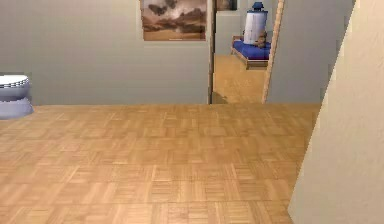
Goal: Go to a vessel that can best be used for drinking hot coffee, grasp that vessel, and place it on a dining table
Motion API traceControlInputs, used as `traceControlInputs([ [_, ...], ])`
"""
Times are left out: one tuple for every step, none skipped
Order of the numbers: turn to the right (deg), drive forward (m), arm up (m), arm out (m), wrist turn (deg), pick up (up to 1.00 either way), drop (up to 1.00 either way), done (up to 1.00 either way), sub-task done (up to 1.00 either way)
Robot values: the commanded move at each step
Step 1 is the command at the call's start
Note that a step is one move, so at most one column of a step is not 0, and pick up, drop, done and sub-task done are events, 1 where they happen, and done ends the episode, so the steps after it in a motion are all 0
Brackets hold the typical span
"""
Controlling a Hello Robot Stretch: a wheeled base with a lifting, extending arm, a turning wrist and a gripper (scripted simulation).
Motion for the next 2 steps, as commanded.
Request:
traceControlInputs([
  [15.0,0.0,0.0,0.0,0.0,0.0,0.0,0.0,0.0],
  [0.0,1.0,0.0,0.0,0.0,0.0,0.0,0.0,0.0],
])
